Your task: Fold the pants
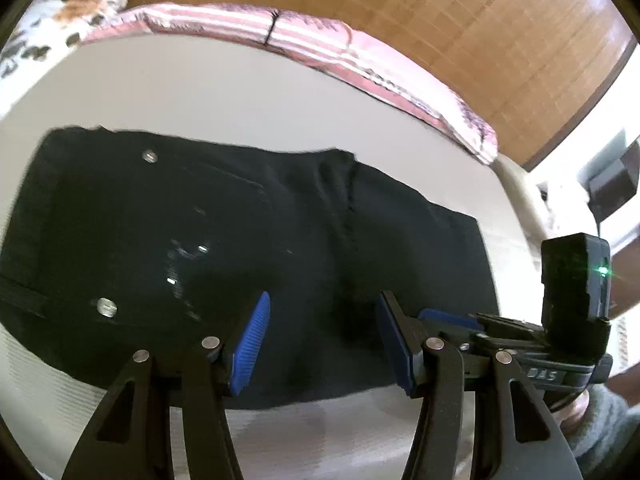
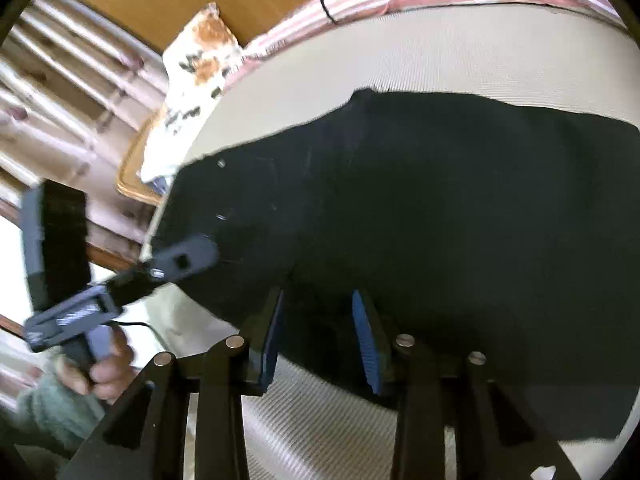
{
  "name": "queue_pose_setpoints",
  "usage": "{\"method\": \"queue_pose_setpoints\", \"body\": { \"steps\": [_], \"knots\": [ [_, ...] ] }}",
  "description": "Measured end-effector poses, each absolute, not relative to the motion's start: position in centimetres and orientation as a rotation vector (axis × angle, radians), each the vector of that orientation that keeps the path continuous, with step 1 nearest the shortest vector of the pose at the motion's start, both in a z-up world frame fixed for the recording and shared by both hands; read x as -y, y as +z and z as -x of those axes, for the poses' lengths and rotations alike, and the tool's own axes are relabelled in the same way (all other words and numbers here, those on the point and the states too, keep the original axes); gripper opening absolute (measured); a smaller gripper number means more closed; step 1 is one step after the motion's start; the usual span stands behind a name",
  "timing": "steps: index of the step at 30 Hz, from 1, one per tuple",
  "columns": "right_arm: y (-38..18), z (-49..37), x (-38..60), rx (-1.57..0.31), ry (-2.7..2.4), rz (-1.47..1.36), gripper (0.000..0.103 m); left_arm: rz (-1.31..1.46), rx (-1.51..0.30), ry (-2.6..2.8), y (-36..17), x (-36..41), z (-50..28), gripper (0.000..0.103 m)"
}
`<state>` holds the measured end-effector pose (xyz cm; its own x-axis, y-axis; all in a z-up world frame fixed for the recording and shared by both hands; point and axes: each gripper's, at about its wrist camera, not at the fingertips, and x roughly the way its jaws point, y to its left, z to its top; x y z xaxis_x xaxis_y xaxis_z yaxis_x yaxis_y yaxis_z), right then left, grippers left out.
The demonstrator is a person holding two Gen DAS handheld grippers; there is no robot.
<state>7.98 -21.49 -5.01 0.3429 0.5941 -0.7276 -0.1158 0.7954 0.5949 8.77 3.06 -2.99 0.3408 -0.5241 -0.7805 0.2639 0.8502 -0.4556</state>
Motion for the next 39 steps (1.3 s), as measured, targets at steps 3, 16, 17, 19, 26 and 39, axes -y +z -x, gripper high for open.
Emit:
{"method": "queue_pose_setpoints", "body": {
  "steps": [3,16,17,19,26,39],
  "knots": [
    [-4.2,-6.9,23.7,-1.095,0.432,-0.556,0.039,0.311,-1.153,-0.562,-3.4,-2.5,-8.9,0.056],
    [-5.7,-4.8,30.3,-1.053,0.261,-0.771,0.039,0.467,-1.386,-0.589,-7.9,-0.2,-10.5,0.056],
    [-5.8,-4.7,30.4,-1.052,0.259,-0.780,0.039,0.477,-1.390,-0.588,-8.1,-0.3,-10.5,0.056],
    [-6.0,-4.7,30.6,-1.050,0.255,-0.796,0.039,0.499,-1.391,-0.597,-8.3,-0.2,-10.7,0.056],
    [-6.6,-4.5,31.0,-1.053,0.253,-0.825,0.039,0.545,-1.442,-0.674,-9.1,1.2,-10.9,0.044],
    [-6.8,-4.2,31.5,-1.057,0.238,-0.838,0.039,0.578,-1.442,-0.664,-9.6,2.2,-11.5,0.041]
  ]
}}
